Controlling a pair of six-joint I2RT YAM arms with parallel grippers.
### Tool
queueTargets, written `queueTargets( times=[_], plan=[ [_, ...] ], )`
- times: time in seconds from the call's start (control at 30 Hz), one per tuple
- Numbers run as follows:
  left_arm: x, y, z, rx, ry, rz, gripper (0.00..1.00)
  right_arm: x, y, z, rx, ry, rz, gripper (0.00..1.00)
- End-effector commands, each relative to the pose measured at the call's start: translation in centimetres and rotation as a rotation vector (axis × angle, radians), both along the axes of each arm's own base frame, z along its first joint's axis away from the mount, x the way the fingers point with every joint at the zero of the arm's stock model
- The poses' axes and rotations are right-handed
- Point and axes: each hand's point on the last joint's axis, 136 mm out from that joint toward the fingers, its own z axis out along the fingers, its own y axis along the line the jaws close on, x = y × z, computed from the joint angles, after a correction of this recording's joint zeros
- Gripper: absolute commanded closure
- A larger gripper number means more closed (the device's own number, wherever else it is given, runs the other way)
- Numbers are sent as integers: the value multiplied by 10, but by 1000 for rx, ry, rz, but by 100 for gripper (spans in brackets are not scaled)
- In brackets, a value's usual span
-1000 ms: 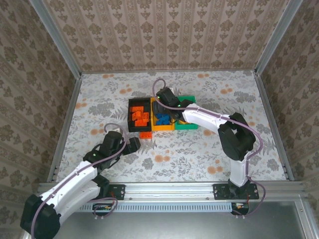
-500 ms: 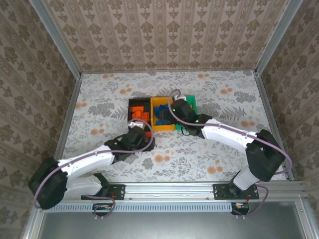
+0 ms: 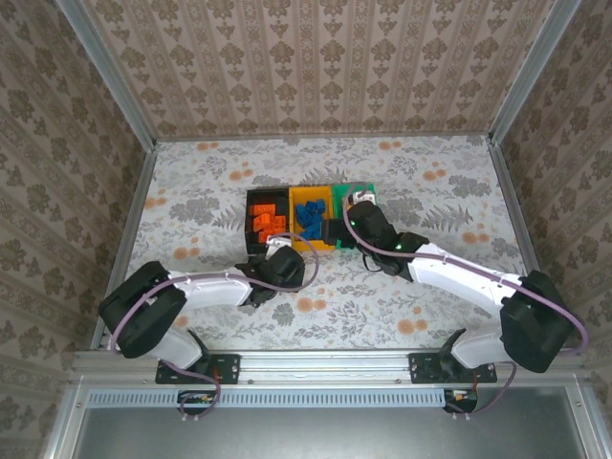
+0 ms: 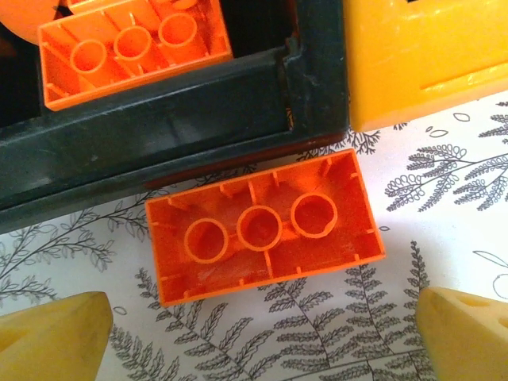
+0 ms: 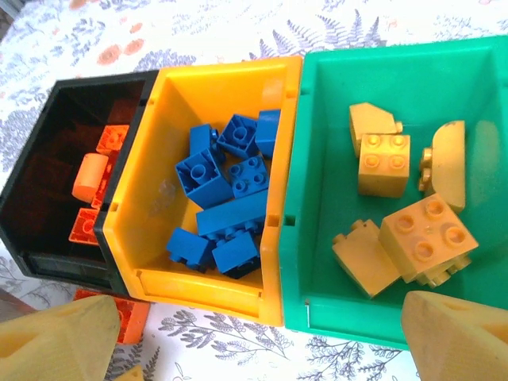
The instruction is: Sort the legos into containers by color
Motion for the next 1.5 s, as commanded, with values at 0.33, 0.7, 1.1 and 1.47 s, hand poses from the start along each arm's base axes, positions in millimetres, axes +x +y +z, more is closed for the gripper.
queueTargets(
  times=[0.33, 0.7, 1.1, 1.47],
  plan=[
    [16, -7, -14, 2, -80, 64, 12, -1, -24, 22, 42, -67, -66, 6],
    [14, 1, -30, 36, -75, 88, 16, -2, -27, 22, 48, -63, -71, 5],
    [9, 1, -32, 28, -77, 80, 28, -1, -30, 16, 47, -48, -80, 5],
    [-26, -12, 7, -82, -54, 23, 43, -3, -33, 11, 50, -36, -90, 5]
  ],
)
